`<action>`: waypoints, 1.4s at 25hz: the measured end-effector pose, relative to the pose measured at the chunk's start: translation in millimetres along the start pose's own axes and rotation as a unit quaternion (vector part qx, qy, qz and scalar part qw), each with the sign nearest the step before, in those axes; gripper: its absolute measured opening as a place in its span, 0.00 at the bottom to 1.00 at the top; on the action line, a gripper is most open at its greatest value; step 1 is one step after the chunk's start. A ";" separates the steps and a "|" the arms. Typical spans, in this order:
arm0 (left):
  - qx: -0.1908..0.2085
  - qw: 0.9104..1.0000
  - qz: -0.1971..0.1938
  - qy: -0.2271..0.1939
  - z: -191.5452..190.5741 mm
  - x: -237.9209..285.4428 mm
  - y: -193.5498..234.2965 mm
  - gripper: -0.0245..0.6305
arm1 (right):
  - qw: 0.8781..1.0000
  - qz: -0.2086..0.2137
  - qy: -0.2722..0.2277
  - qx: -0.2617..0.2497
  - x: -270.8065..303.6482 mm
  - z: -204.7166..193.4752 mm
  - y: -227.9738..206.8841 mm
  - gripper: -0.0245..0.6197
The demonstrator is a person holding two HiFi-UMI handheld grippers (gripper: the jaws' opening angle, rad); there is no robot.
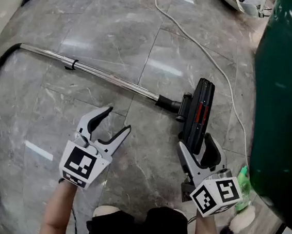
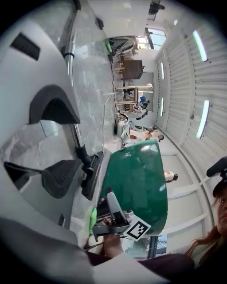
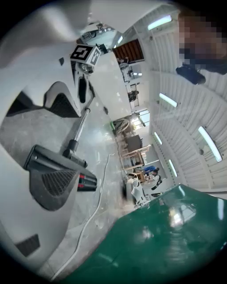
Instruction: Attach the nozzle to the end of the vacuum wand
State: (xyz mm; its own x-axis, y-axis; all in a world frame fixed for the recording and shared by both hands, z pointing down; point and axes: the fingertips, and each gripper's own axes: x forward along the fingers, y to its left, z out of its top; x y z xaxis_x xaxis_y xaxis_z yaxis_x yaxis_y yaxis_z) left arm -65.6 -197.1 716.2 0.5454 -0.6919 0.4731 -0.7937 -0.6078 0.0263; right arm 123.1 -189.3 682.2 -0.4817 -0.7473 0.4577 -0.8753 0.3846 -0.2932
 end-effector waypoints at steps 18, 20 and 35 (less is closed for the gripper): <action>-0.055 0.996 0.020 -0.068 115.3 -65.2 -25.5 0.05 | 0.998 0.014 -0.032 0.059 -18.0 33.1 40.5 0.06; -0.068 0.996 0.013 -0.063 143.2 -82.6 -29.8 0.05 | 0.998 0.018 -0.026 0.054 -35.1 61.7 58.9 0.06; -0.092 0.996 0.006 -0.016 343.5 -227.5 -82.8 0.05 | 0.998 0.019 -0.002 0.064 -172.3 266.3 170.5 0.06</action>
State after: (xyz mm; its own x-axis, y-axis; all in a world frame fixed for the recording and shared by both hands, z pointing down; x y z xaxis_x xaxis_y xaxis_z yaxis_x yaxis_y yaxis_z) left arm -31.4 -123.2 303.9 0.5420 -0.7121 0.4463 -0.8342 -0.5203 0.1830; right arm 68.4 -139.3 329.8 -0.5137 -0.7360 0.4410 -0.8439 0.3404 -0.4148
